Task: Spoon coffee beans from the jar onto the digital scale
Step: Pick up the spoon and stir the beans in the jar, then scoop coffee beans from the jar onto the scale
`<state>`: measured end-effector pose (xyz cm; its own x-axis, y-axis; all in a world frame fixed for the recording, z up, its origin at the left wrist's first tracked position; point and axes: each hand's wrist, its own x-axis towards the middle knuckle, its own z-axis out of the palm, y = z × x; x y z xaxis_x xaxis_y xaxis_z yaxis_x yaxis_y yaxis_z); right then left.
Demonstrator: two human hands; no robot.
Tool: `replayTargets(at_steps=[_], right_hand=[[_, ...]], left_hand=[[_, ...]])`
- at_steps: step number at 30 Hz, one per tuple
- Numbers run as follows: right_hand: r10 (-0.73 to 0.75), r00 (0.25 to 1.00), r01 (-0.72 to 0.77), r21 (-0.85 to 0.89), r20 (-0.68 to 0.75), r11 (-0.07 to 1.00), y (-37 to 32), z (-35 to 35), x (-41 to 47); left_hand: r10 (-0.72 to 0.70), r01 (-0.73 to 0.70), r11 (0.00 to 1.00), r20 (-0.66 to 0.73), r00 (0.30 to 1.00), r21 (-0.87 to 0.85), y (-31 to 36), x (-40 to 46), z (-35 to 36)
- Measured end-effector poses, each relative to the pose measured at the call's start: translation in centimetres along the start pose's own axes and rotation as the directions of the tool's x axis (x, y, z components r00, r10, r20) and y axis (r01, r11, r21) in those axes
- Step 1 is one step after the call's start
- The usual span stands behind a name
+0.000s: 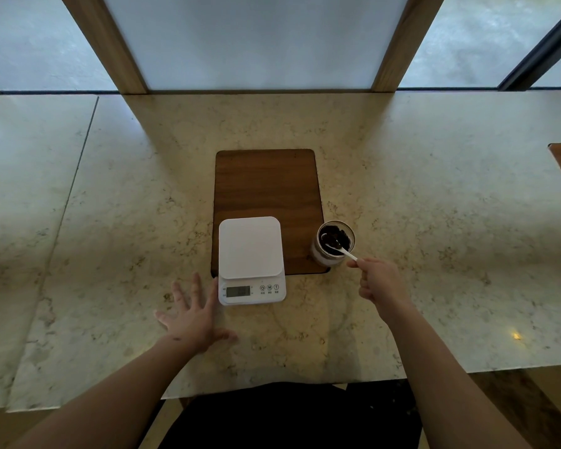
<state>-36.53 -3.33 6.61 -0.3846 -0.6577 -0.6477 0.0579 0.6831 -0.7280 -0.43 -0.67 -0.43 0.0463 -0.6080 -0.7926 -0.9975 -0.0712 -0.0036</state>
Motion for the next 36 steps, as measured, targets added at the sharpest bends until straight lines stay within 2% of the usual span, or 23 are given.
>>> replayTargets(at_steps=[19,27,32,36], right_hand=[[-0.059,0.997,0.059,-0.002,0.046,0.998,-2.6,0.9,-1.3],[-0.064,0.993,0.068,-0.032,0.094,0.997,-3.6,2.9,-2.0],[-0.086,0.985,0.104,-0.12,0.147,0.987,-3.9,4.9,-1.9],[-0.05,0.987,0.062,-0.08,0.154,0.995,-3.5,6.8,-1.4]], left_hand=[[0.008,-0.007,1.0,0.011,1.0,-0.013,0.0,-0.1,0.0],[-0.005,0.005,1.0,0.0,1.0,-0.012,0.1,0.0,0.1],[0.004,-0.004,1.0,0.002,1.0,-0.029,0.1,0.0,0.1],[0.027,-0.028,0.998,-0.008,1.0,-0.058,-0.1,0.0,0.3]])
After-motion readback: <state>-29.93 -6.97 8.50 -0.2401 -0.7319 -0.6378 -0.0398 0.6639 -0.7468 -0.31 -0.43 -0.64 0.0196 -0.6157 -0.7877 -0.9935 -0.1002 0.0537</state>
